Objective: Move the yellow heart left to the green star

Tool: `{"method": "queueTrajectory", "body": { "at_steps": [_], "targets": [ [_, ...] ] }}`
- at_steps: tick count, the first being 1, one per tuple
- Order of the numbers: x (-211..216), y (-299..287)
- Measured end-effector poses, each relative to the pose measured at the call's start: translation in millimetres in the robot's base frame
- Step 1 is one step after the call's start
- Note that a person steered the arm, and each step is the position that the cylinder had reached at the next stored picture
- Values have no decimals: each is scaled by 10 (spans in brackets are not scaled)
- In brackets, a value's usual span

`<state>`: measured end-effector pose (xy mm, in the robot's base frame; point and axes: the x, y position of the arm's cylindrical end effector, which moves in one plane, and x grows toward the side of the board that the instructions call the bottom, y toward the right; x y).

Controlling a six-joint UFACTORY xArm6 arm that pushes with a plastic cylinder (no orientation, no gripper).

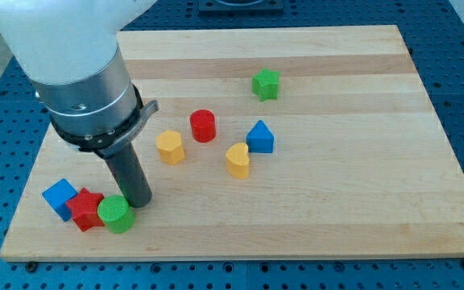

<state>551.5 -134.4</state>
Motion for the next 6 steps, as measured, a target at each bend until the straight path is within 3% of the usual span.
{"method": "queueTrajectory", "body": {
  "at_steps": [2,3,6],
  "targets": [
    [-95,1143],
    [-746,1285],
    [-1779,1204]
  ]
}}
